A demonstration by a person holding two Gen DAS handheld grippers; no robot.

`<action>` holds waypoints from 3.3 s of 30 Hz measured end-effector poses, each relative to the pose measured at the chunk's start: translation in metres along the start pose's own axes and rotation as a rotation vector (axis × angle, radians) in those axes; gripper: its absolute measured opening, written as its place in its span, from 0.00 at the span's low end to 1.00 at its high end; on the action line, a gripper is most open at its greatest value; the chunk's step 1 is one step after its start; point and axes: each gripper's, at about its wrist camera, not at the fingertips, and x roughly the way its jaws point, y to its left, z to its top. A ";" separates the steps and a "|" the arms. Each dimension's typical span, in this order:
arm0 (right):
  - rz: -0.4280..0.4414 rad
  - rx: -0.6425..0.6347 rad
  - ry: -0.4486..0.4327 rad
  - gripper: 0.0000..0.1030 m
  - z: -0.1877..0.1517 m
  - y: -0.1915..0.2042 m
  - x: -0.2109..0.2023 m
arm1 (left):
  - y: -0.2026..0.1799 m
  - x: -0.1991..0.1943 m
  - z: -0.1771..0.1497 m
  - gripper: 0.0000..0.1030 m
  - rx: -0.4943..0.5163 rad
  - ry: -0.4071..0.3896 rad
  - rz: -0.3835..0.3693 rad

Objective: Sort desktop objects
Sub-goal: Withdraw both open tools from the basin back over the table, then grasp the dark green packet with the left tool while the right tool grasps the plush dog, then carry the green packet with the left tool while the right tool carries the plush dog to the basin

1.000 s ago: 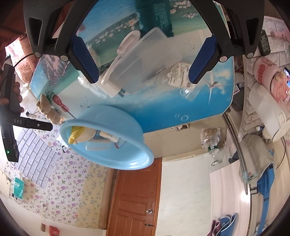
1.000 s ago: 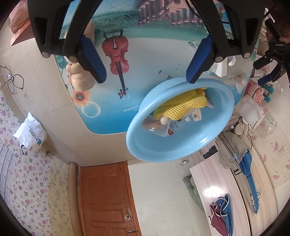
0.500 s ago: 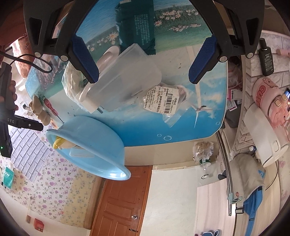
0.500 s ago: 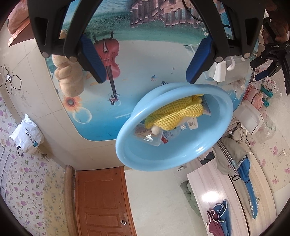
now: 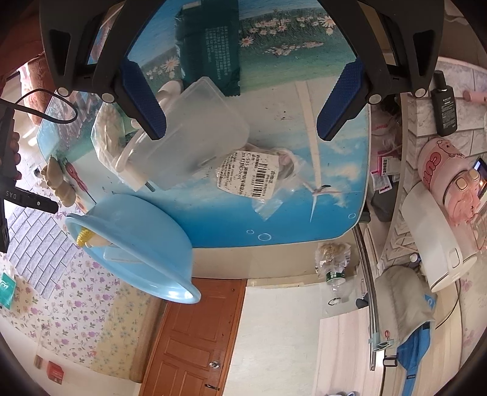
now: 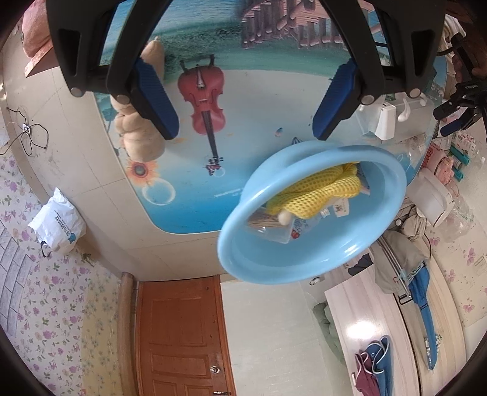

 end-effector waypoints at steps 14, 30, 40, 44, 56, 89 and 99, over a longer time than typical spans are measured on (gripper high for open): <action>-0.121 0.028 0.020 0.88 -0.016 -0.049 -0.006 | -0.014 -0.016 -0.038 0.97 0.030 0.077 -0.034; -0.148 0.062 0.099 0.88 -0.033 -0.073 0.023 | -0.037 -0.002 -0.054 0.44 0.182 0.153 -0.015; -0.109 0.039 0.104 0.44 -0.033 -0.067 0.016 | -0.035 -0.011 -0.047 0.43 0.180 0.121 -0.029; -0.071 -0.024 0.115 0.44 -0.037 -0.047 0.013 | -0.039 -0.008 -0.049 0.43 0.203 0.131 -0.039; -0.053 -0.059 0.147 0.66 -0.036 -0.029 0.021 | -0.041 0.006 -0.051 0.60 0.222 0.110 -0.024; 0.014 -0.029 -0.045 0.44 0.001 -0.011 -0.037 | -0.050 -0.058 0.006 0.43 0.167 -0.083 -0.109; 0.076 -0.054 -0.105 0.44 0.024 0.002 -0.046 | -0.065 -0.049 0.030 0.43 0.198 -0.102 -0.139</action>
